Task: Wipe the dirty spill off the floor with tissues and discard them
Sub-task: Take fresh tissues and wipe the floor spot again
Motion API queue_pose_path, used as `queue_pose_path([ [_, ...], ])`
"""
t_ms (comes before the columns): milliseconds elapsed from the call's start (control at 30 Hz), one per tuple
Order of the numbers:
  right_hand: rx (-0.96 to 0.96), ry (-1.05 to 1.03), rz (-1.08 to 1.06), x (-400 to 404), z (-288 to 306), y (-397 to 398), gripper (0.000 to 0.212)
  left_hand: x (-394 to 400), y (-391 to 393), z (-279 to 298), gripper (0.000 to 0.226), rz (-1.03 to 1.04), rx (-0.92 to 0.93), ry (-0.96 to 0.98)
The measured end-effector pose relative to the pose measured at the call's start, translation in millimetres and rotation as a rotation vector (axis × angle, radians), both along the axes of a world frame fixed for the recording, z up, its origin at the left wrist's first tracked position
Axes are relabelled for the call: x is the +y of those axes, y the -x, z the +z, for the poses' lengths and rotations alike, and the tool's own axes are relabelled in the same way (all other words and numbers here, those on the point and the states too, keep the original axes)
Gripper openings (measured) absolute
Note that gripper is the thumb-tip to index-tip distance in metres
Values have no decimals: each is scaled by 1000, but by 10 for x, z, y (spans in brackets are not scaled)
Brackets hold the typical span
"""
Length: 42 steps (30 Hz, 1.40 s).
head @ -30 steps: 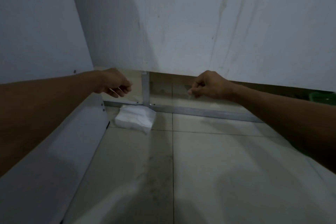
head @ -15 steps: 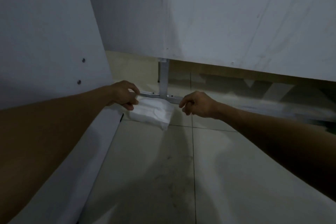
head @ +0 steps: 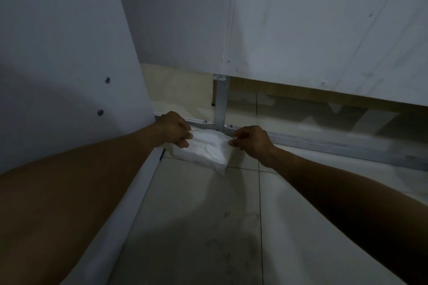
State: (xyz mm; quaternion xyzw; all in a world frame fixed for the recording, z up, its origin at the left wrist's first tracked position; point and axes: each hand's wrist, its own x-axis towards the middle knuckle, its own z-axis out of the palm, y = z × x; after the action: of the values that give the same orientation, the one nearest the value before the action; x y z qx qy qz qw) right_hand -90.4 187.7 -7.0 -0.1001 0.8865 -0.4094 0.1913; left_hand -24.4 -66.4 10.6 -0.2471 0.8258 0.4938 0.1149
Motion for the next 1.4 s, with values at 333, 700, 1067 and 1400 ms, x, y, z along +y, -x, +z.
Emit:
queue_pose_path([
  [333, -75, 60, -49, -97, 30, 125, 20, -44, 53, -27, 11, 73, 149, -96],
  [700, -43, 312, -70, -6, 439, 241, 9, -46, 85, 319, 10, 159, 326, -152],
  [1067, 64, 371, -74, 59, 867, 244, 6, 20, -6, 858, 7, 124, 477, -95],
  [1400, 70, 516, -39, 179, 1225, 214, 13, 104, -140, 1325, 8, 94, 537, -55],
])
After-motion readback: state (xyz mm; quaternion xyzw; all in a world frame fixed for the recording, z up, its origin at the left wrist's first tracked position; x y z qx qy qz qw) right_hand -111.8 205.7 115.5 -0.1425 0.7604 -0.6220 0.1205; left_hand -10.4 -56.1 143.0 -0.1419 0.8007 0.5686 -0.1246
